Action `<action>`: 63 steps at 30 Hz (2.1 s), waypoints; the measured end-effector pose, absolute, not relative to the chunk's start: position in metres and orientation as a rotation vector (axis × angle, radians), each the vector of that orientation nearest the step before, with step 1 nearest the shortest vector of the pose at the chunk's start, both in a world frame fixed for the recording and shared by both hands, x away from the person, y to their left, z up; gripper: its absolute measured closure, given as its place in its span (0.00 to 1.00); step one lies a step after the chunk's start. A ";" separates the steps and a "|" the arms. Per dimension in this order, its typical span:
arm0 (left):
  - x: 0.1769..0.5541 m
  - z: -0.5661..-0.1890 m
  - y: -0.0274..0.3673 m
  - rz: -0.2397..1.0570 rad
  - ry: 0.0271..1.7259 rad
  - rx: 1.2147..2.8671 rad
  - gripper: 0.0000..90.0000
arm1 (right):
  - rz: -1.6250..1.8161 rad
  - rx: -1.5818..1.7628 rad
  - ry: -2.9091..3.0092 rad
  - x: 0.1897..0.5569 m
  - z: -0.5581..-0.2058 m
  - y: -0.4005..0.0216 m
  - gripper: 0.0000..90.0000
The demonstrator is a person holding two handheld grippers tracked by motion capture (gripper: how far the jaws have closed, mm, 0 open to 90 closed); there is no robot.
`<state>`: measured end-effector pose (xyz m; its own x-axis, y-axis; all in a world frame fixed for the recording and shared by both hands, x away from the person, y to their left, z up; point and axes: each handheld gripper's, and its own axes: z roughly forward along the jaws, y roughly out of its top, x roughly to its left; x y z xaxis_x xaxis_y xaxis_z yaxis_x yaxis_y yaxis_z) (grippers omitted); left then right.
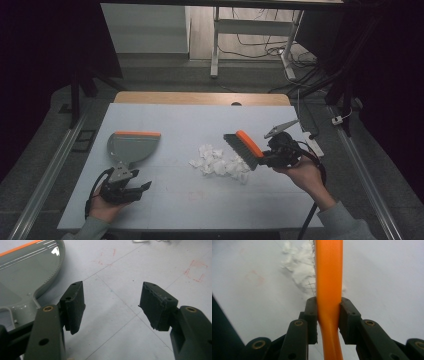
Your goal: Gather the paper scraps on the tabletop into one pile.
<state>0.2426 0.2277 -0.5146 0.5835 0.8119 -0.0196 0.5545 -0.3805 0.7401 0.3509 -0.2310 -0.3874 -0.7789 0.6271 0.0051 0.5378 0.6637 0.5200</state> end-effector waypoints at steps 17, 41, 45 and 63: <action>0.244 -0.516 0.228 0.447 1.077 2.096 0.41 | 0.418 1.313 2.666 0.393 -0.439 -0.220 0.79; 0.243 -0.517 0.228 0.447 1.080 2.095 0.41 | 0.678 1.232 2.551 0.389 -0.402 -0.214 0.79; 0.243 -0.516 0.228 0.446 1.080 2.093 0.41 | 0.626 1.296 2.563 0.377 -0.406 -0.226 0.79; 0.242 -0.515 0.227 0.449 1.064 2.095 0.41 | 0.605 1.389 2.693 0.369 -0.444 -0.183 0.79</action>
